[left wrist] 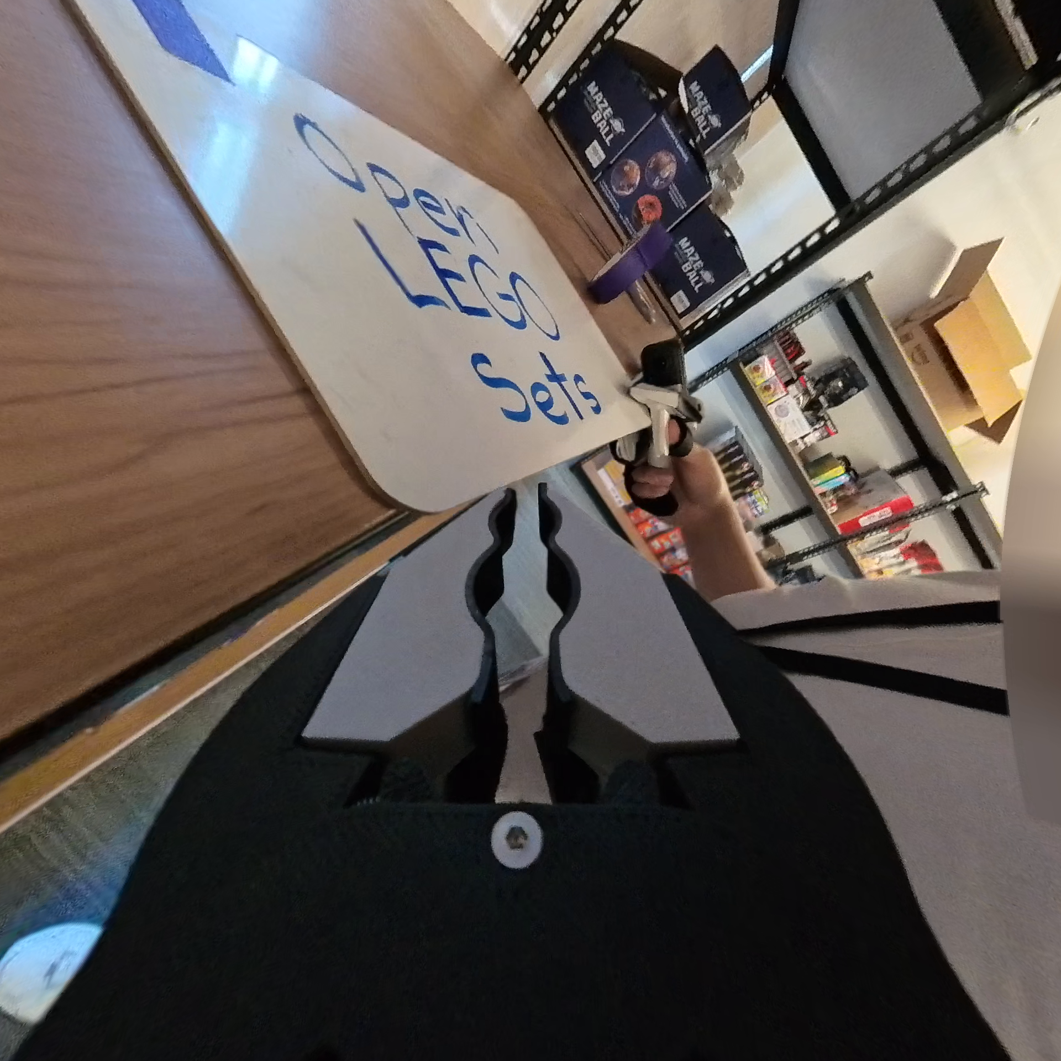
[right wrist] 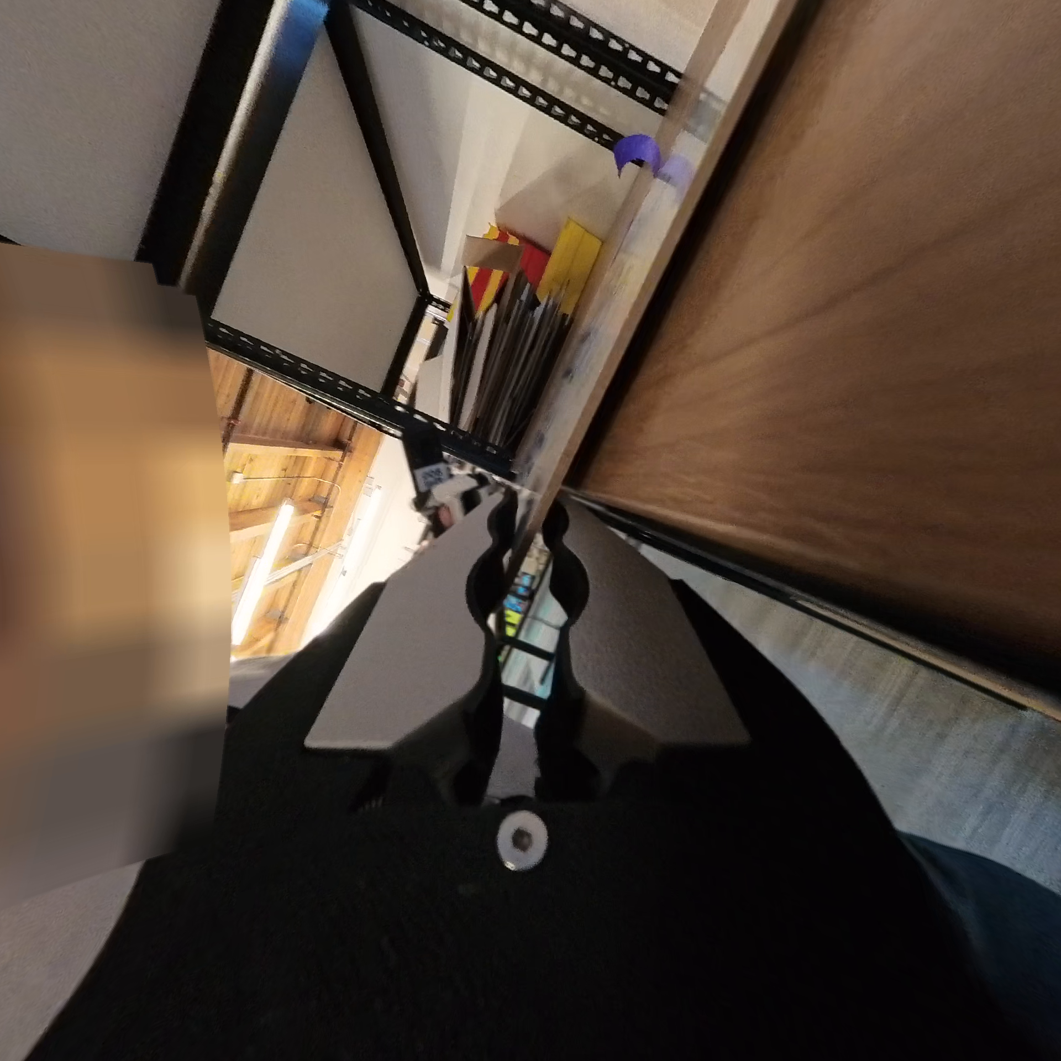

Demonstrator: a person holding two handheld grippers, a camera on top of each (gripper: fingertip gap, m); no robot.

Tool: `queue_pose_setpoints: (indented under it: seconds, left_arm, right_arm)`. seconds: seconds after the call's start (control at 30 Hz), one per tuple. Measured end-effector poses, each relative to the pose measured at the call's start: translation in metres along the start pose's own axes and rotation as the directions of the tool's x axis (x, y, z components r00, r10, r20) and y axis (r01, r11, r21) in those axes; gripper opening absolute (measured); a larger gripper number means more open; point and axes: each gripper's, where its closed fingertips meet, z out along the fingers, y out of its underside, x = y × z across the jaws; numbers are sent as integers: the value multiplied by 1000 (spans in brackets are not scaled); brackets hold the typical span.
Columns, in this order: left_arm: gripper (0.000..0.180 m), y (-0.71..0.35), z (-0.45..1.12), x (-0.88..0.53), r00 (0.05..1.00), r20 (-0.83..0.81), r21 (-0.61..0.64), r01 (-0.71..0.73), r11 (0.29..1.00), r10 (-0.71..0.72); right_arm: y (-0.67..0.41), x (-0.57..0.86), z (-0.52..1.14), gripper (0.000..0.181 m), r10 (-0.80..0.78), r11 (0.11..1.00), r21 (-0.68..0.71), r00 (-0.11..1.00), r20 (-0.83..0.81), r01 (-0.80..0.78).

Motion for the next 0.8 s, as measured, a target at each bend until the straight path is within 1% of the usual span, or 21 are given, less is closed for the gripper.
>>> queue_pose_setpoints:
  seconds: [0.1, 0.17, 0.3, 0.37, 0.47, 0.57, 0.67, 0.8]
  left_arm:
    - [13, 8, -6, -3, 999, 16, 19, 49, 999, -49]
    - [16, 13, -11, -3, 998, 34, 31, 48, 998, -49]
    - [18, 14, -25, 3, 998, -16, 102, 64, 993, -63]
    - [18, 15, -32, 8, 995, -59, 116, 85, 990, -78]
    - [19, 21, -40, 17, 993, -93, 92, 82, 992, -74]
    - [19, 21, -50, 24, 990, -117, 91, 91, 992, -80]
    - [20, 20, -52, 27, 986, -141, 82, 97, 992, -84]
    - [25, 17, -49, 25, 994, -102, 56, 37, 998, -31]
  right_arm:
    - [-2, -12, 3, 6, -13, 1000, -1, 1000, -10, 13]
    - [-5, -21, 5, 6, -26, 1000, -8, 999, -30, 26]
    - [-17, -36, 10, 7, -42, 999, -9, 998, -53, 41]
    - [-28, -48, 14, 9, -50, 999, 7, 997, -51, 50]
    - [-39, -60, 20, 9, -92, 996, -3, 992, -90, 92]
    - [-37, -62, 23, 9, -81, 997, -4, 988, -128, 81]
    - [-30, -64, 20, 8, -58, 998, 15, 991, -121, 61]
    - [-22, -68, 20, 7, -107, 993, 42, 987, -120, 113]
